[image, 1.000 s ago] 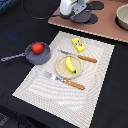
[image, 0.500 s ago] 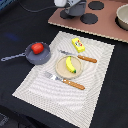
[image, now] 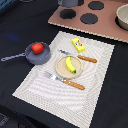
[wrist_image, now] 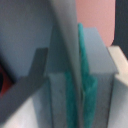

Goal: Interact with the objects in diverse but meaningful ways.

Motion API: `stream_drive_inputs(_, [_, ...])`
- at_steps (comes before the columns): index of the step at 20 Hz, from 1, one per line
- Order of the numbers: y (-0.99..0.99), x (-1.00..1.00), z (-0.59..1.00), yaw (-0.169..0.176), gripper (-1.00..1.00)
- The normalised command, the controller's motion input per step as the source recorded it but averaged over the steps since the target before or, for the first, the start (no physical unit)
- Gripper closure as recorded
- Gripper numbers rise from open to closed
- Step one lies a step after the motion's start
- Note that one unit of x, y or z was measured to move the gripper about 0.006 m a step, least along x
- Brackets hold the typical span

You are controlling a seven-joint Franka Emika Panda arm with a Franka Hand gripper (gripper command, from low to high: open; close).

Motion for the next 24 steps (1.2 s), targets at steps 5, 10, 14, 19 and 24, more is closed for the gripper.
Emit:
stream_drive_inputs(5, [0.00,-0.08,-0.11,0.000,1.00])
stream_drive_inputs(10, [0.00,0.00,-0.02,-0.001,1.00])
stream_drive_inputs(14, [-0.09,0.00,-0.16,-0.013,1.00])
stream_drive_inputs(19, [-0.11,0.00,-0.14,-0.016,1.00])
stream_drive_inputs(24, [-0.18,0.01,-0.15,-0.017,1.00])
